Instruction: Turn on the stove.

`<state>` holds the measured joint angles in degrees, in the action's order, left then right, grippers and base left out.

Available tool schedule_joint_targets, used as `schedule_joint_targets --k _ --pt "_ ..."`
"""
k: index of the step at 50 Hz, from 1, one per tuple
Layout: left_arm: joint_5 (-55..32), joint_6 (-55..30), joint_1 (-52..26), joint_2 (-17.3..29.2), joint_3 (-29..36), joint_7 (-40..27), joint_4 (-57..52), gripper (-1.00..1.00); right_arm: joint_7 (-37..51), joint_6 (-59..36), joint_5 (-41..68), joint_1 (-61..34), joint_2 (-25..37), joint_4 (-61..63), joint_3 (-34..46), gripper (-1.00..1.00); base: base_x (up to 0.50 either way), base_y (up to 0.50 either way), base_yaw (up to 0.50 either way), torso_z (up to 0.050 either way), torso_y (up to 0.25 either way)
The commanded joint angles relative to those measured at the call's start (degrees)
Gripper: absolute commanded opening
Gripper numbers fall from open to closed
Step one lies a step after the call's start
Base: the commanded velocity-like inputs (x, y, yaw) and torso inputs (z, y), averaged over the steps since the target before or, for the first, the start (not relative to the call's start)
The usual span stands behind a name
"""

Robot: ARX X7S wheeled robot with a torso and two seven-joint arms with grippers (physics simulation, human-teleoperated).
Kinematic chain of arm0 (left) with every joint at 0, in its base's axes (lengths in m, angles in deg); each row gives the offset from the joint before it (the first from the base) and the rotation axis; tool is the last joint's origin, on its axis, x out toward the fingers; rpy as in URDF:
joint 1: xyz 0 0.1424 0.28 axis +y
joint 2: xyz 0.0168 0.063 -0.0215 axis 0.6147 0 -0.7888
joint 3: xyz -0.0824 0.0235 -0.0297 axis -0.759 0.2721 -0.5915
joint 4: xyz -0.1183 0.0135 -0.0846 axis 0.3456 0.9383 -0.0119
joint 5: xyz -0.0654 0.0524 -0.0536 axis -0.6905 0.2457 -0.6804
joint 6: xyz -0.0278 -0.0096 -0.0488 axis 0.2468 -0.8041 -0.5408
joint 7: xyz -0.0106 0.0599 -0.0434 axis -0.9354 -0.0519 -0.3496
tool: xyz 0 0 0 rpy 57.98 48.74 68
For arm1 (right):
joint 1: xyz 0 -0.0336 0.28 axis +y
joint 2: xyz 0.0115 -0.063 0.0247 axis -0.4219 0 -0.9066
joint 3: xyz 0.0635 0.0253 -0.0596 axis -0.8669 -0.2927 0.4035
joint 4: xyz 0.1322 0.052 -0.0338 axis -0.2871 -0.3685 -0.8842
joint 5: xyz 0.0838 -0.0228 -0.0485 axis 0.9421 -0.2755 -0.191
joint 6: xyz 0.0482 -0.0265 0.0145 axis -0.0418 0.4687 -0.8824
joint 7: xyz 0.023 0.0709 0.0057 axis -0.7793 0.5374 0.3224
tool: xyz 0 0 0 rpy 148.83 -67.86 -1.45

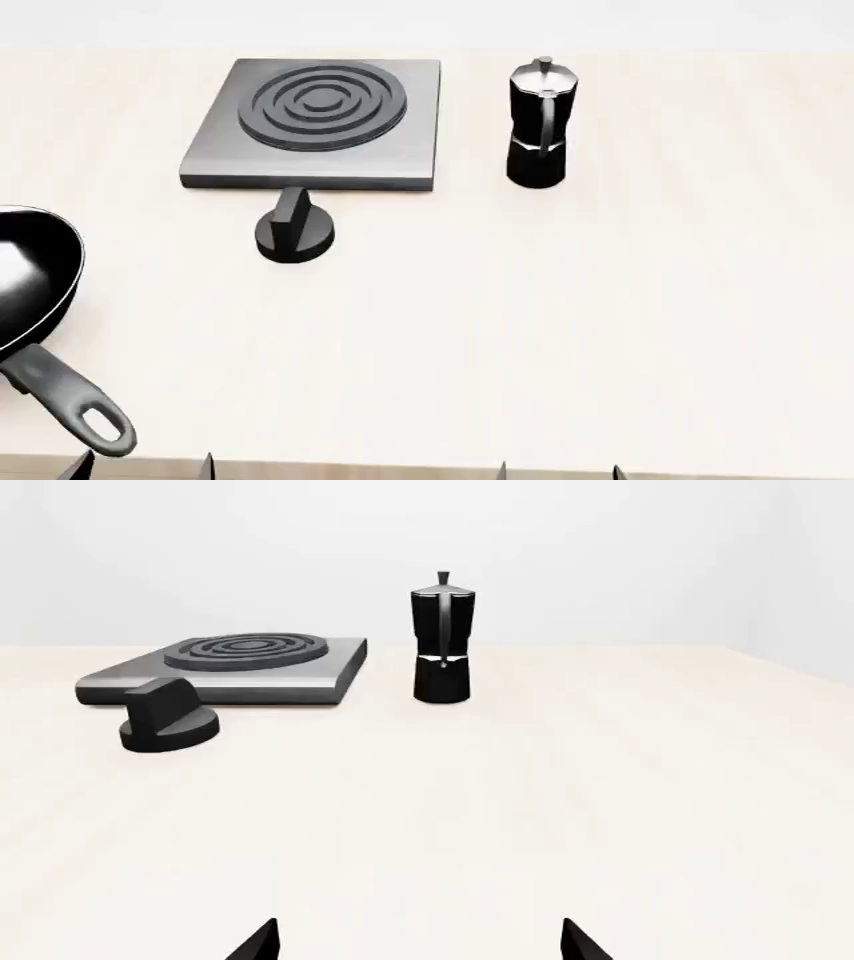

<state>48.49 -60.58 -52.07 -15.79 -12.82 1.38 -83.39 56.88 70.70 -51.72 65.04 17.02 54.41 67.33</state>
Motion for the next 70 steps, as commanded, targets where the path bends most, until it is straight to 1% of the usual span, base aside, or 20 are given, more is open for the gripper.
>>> schedule_joint_targets --k 1,14,19,25,39,48,61,70 --pt "-0.98 0.11 0.11 0.86 0.89 -1.27 -0.28 1.00 1.01 -0.43 1.14 0.15 0.91 0.33 1.02 1.00 0.00 0.00 0.00 0.000 0.000" --pt "-2.95 0.46 0.15 2.78 2.99 -4.14 -0.11 1.00 2.76 -0.39 3.82 0.73 2.95 1.13 3.44 1.00 0.00 0.00 0.00 0.000 0.000" --pt "-3.28 -1.61 0.57 3.19 3.39 -5.41 -1.91 1.00 3.23 -1.70 4.35 1.03 3.56 2.55 4.09 1.00 0.00 0.00 0.00 0.000 0.000" --pt "-3.62 -5.96 1.69 3.94 4.02 -6.67 -9.13 1.00 4.01 -6.62 4.21 1.40 4.34 8.17 5.42 1.00 0.00 0.00 0.00 0.000 0.000" --pt "-4.46 -10.74 2.74 5.69 5.57 -7.65 -16.48 1.00 5.74 -16.33 4.84 1.83 5.98 20.08 6.75 1.00 0.00 0.00 0.00 0.000 0.000" --pt "-4.59 -14.29 3.10 6.82 6.64 -8.39 -21.92 1.00 6.75 -23.33 5.24 0.45 6.98 27.68 7.82 1.00 0.00 0.00 0.00 0.000 0.000" --pt "-5.48 -19.91 1.16 8.22 7.02 -9.23 -28.22 1.00 8.12 -29.90 6.06 -1.97 8.02 35.35 8.01 1.00 0.00 0.00 0.00 0.000 0.000" --pt "-6.41 -25.20 -2.39 8.59 7.55 -9.77 -33.17 1.00 8.33 -34.90 7.72 -4.31 9.15 40.28 6.97 1.00 0.00 0.00 0.00 0.000 0.000"
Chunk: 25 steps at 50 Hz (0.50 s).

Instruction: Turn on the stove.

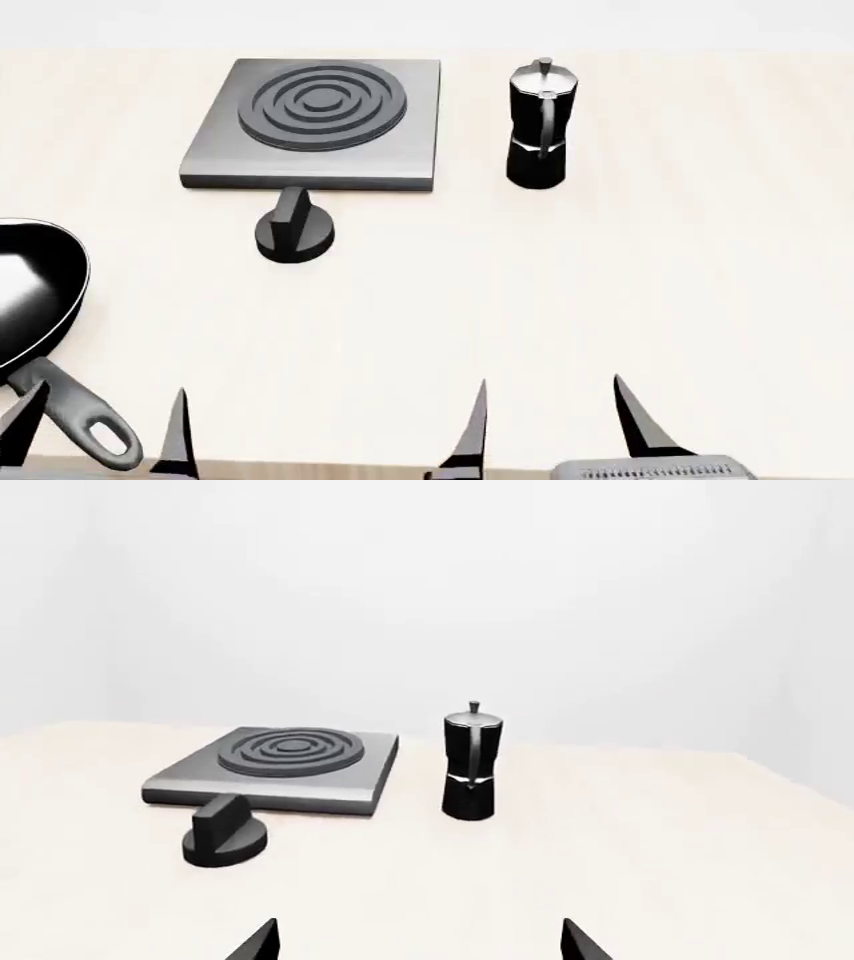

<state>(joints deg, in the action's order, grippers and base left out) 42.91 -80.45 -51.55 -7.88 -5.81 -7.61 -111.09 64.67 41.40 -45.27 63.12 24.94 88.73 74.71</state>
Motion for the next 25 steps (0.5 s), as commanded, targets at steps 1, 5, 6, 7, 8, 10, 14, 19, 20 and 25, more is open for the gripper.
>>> schedule_joint_targets --k 1,5,6,7,8,10,14,19,20,25 --pt "-1.05 -5.70 -3.15 0.69 0.55 -0.77 -5.81 1.00 0.55 -6.04 1.33 -2.64 1.35 6.17 -0.35 1.00 0.00 0.00 0.00 0.000 0.000" --pt "-2.12 -8.51 -4.86 0.52 0.39 -1.06 -8.18 1.00 0.71 -6.85 1.38 -3.47 1.84 7.50 -0.32 1.00 0.00 0.00 0.00 0.000 0.000" --pt "-2.06 -9.23 -5.45 0.68 0.49 -1.16 -8.75 1.00 0.77 -7.21 1.54 -3.63 1.88 7.78 -0.46 1.00 0.00 0.00 0.00 0.000 0.000" --pt "-1.92 -9.40 -5.73 0.82 0.68 -1.21 -9.02 1.00 0.81 -7.43 1.38 -3.75 2.10 8.00 -0.27 1.00 0.00 0.00 0.00 0.000 0.000" --pt "-2.04 -9.99 -6.44 0.78 0.71 -1.31 -9.49 1.00 0.66 -8.67 1.74 -4.24 2.25 8.91 -0.17 1.00 0.00 0.00 0.00 0.000 0.000" --pt "-2.24 -11.03 -7.07 0.80 0.80 -1.51 -10.29 1.00 0.74 -9.30 2.03 -4.68 2.30 9.60 -0.35 1.00 0.00 0.00 0.00 0.000 0.000" --pt "-2.33 -11.92 -8.15 0.88 1.19 -1.79 -11.26 1.00 0.66 -11.67 2.56 -6.11 2.69 11.16 -0.09 1.00 0.00 0.00 0.00 0.000 0.000" --pt "-2.91 -12.77 -9.10 0.97 1.48 -1.81 -11.99 1.00 0.68 -12.15 3.00 -6.85 2.86 11.88 -0.09 1.00 0.00 0.00 0.00 0.000 0.000" --pt "-3.12 -13.06 -9.44 0.96 1.37 -1.84 -12.21 1.00 0.80 -13.00 3.08 -7.31 2.84 12.28 0.08 1.00 0.00 0.00 0.00 0.000 0.000" --pt "-3.78 -14.60 -11.48 1.09 1.12 -2.03 -13.60 1.00 0.84 -15.70 3.63 -8.73 3.16 13.48 0.48 1.00 0.00 0.00 0.00 0.000 0.000"
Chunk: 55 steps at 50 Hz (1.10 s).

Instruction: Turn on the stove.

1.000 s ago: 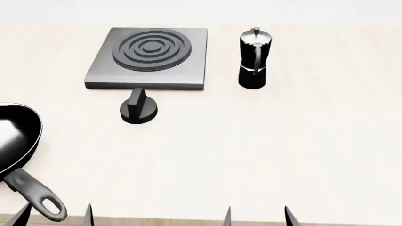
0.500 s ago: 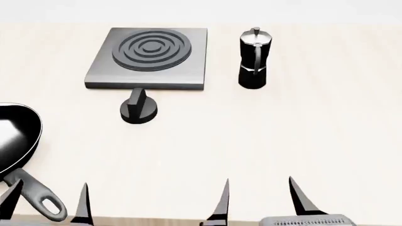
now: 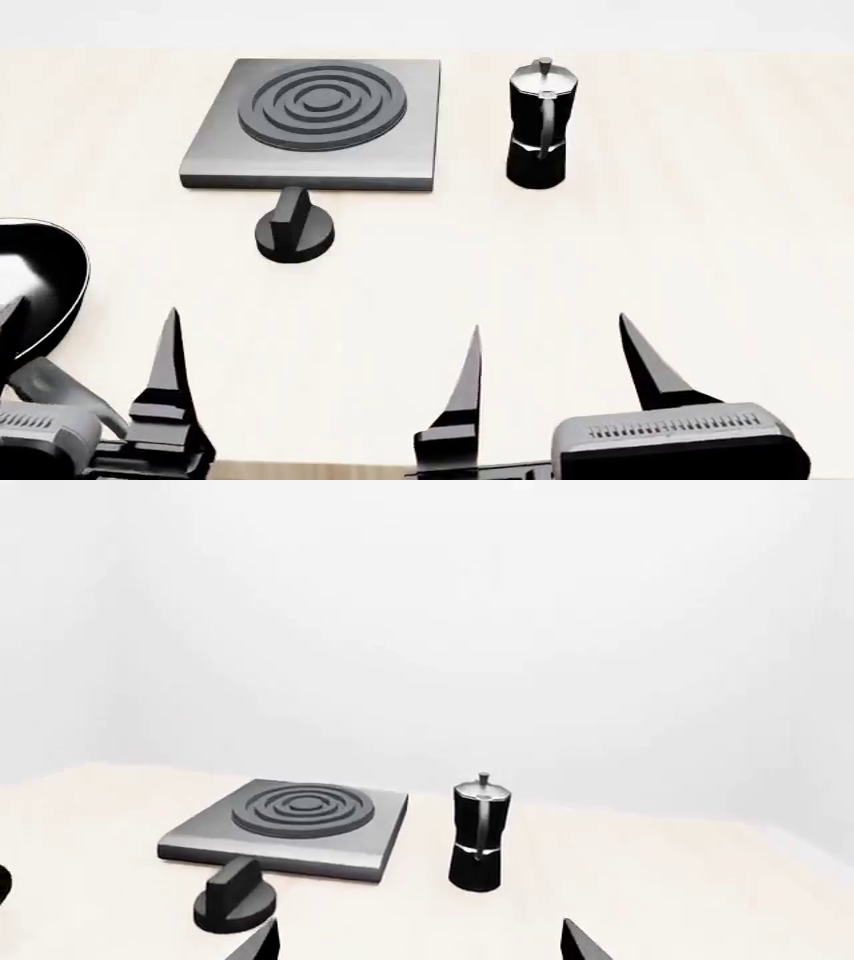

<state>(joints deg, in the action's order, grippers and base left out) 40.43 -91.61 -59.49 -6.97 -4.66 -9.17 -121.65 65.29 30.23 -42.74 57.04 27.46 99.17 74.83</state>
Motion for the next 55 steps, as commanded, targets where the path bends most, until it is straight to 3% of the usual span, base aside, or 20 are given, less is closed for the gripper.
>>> schedule_joint_targets --k 1,18,55 --pt "-1.41 -3.58 -3.74 0.11 -0.06 -0.59 -3.12 1.00 0.27 -4.83 1.25 -2.82 0.62 3.23 0.26 1.00 0.00 0.00 0.00 0.000 0.000" --pt "-3.12 -5.68 -6.63 0.88 -0.99 -1.35 -5.12 1.00 1.67 -12.75 3.48 -8.13 0.75 8.97 -0.75 1.00 0.00 0.00 0.00 0.000 0.000" --pt "-6.05 -5.61 -6.66 1.37 -2.15 -3.05 -4.99 1.00 3.46 -11.11 3.61 -8.49 2.00 8.33 0.68 1.00 0.00 0.01 0.00 0.000 0.000"
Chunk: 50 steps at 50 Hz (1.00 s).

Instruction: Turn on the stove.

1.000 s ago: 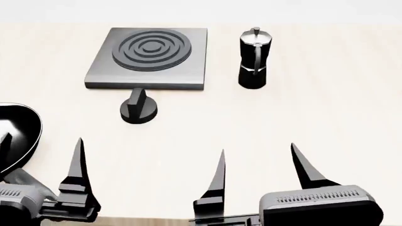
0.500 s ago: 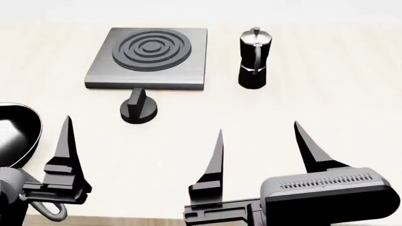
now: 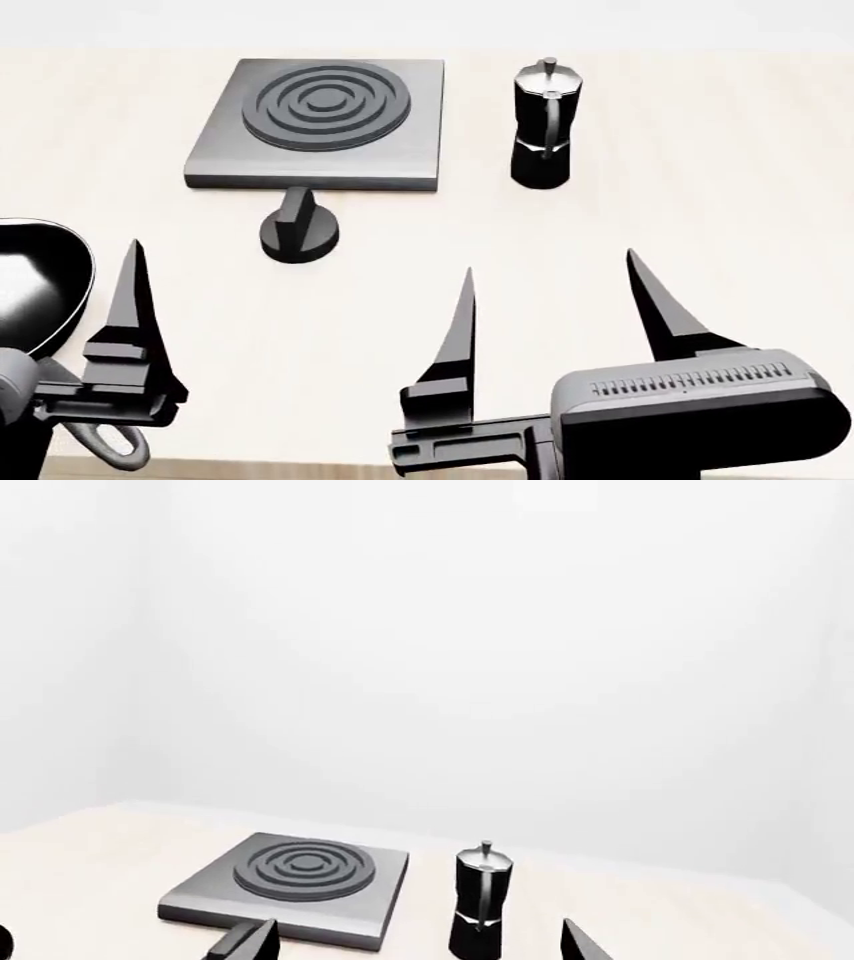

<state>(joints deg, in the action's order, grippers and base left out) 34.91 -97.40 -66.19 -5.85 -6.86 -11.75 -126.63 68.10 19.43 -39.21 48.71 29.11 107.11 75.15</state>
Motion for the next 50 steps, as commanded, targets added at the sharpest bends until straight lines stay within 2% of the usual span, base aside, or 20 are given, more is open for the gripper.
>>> schedule_joint_targets --k 1,16,50 --pt "-0.37 0.41 0.10 0.32 0.25 -0.49 0.19 1.00 0.59 -0.09 0.17 -0.11 0.37 0.23 0.28 1.00 0.00 0.00 0.00 0.000 0.000" --pt "-0.89 0.31 -0.06 0.81 0.45 -1.18 0.19 1.00 1.11 -0.65 0.17 -0.53 1.19 -0.19 1.38 1.00 0.00 0.02 0.00 0.000 0.000" --pt "-1.92 0.86 -0.29 1.70 0.95 -2.46 0.76 1.00 2.15 0.02 0.97 -0.59 1.95 -0.45 1.71 1.00 0.00 0.18 0.00 0.000 0.000"
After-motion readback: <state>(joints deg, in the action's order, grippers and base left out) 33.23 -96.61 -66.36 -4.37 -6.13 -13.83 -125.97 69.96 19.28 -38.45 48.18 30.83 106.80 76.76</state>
